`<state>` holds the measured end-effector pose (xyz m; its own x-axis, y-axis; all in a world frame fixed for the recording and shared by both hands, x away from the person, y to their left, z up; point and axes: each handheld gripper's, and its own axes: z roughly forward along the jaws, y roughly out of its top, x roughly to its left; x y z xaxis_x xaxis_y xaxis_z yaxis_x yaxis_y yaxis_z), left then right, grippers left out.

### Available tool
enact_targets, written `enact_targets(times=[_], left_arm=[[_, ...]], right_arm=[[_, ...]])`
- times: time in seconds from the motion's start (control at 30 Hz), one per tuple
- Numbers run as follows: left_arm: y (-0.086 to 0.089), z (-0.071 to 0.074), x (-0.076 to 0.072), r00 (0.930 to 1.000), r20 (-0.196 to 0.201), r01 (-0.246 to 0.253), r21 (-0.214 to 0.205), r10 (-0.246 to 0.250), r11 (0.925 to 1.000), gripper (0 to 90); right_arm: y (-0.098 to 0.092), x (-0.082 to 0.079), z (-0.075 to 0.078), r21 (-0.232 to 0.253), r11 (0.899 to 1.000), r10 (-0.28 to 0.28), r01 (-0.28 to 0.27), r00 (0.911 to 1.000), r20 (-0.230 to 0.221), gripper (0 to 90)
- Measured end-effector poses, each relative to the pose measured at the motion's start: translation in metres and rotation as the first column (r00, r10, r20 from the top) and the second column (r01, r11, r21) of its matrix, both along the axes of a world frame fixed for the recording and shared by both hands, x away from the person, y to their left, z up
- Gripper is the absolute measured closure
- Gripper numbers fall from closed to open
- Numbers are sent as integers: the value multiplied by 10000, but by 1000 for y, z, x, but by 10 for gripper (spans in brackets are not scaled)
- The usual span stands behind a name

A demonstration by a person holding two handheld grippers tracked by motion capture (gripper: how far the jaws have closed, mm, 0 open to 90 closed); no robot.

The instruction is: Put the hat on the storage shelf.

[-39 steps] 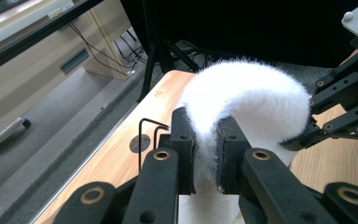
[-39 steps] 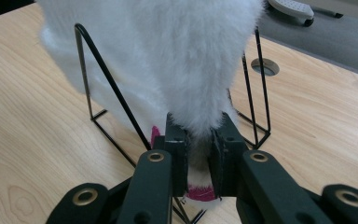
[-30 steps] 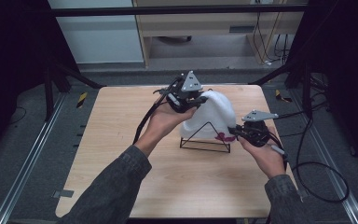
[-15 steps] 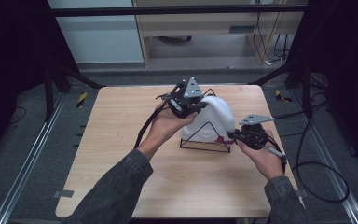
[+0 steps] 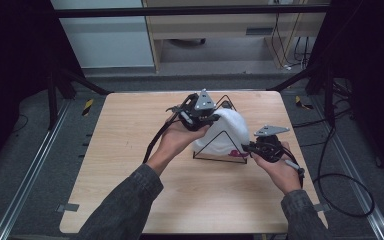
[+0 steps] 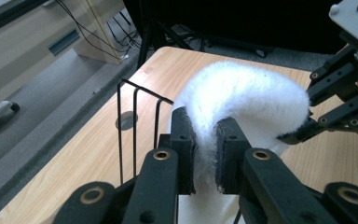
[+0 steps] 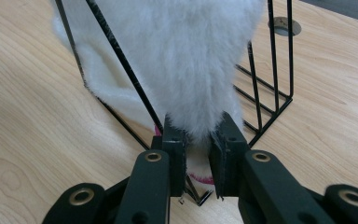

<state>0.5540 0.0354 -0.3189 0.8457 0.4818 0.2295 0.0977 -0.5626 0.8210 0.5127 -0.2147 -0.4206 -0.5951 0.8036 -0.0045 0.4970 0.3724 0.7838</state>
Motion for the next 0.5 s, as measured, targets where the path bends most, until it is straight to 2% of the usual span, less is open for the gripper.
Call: enact_targets(times=[0.3,0.33,0.5], left_arm=[[1,-4,1,9998,-188,106,88,-104,9999,791],[0,-6,0,9997,-197,154,204,-150,9997,789],[0,-11,-1,9996,-227,148,86,-146,9999,787]], right_arm=[[-2,1,0,-33,10000,-12,12,10000,-44,778],[-2,1,-1,-62,10000,-21,21,10000,-78,778],[-3,0,-2,-24,10000,-34,34,9999,-111,780]])
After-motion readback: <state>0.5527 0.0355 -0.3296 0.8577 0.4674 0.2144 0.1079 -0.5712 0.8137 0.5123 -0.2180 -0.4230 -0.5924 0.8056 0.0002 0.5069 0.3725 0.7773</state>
